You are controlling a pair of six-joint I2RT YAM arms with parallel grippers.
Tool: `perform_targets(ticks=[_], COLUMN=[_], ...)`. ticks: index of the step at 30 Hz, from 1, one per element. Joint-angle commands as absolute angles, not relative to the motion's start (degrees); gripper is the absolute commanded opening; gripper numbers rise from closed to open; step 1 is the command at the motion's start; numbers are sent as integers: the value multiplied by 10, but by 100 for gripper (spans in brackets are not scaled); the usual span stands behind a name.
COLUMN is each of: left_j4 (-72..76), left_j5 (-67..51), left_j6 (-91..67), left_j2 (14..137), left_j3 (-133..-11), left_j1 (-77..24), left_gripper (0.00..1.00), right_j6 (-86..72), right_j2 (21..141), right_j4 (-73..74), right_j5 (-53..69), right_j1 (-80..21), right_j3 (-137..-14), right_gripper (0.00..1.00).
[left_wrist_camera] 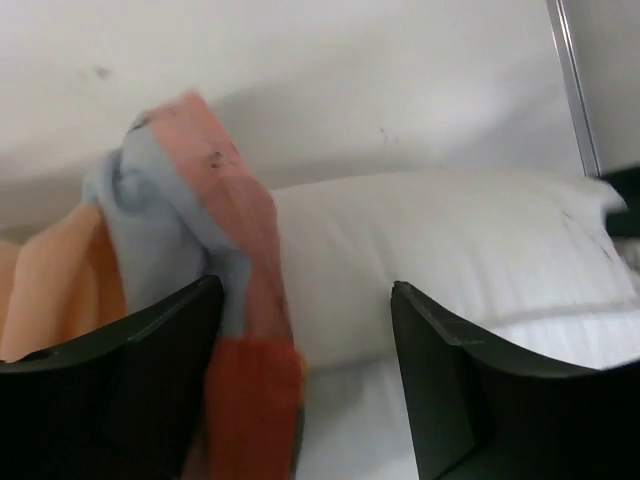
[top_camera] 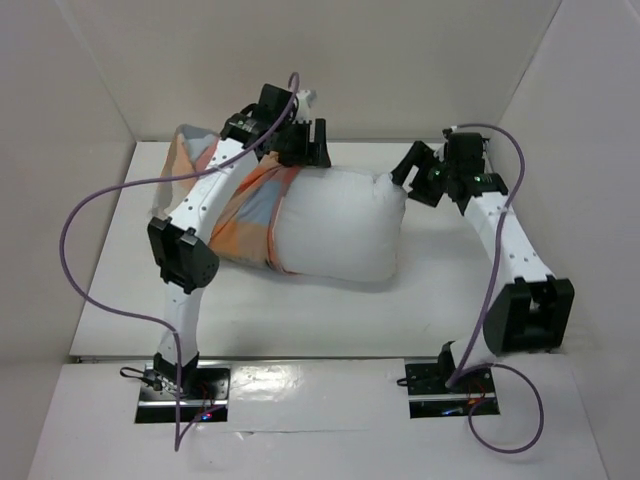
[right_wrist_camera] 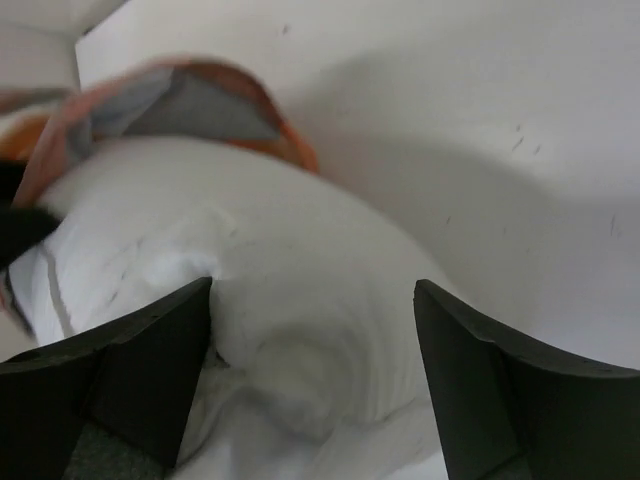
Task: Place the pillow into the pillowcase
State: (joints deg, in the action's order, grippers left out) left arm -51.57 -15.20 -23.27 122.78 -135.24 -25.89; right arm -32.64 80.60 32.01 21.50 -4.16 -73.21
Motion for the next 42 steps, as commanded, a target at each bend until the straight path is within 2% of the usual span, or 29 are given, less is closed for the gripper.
perform_targets(ticks=[1,2,6,11,13,16,24,34,39,41,42], left_j4=[-472,-460,-460,-521,-521,-527,-510,-515,-515,-520,-520], left_j5=[-96,-54,66,255,264,272,329,396,418,431,431], left_j6=[-190,-180,-157,-151,-139,-147,-141,-146,-146,-146,-146], left_j2=[1108,1077,1041,1046,1053,1075,1113,1171,1195,1202,1202], left_j3=[-1355,-1341,-1291,-1282,-1266,-1258,-1252,-1257,-1262,-1267,-1267], left_j1=[-262,-267,-296,-330,-345,-345,-373,-387,-387,-387,-387], left_gripper=[81,95,99,82,82,82,76,58,56,49,42], right_j6=[-325,-325,-325,-325,-325,-337,-324,-319,-314,-314,-314], right_j2=[887,899,926,904,887,865,822,810,817,822,822], right_j4=[277,272,251,251,241,200,205,205,210,210,204], right_j5=[164,164,148,139,131,183,189,189,211,216,229], right_j1=[-18,-12,17,44,50,50,45,45,45,45,45], right_j3=[-790,-808,-813,-781,-759,-694,-600,-577,-577,-577,-570], right_gripper=[87,91,96,99,99,99,99,99,99,98,98])
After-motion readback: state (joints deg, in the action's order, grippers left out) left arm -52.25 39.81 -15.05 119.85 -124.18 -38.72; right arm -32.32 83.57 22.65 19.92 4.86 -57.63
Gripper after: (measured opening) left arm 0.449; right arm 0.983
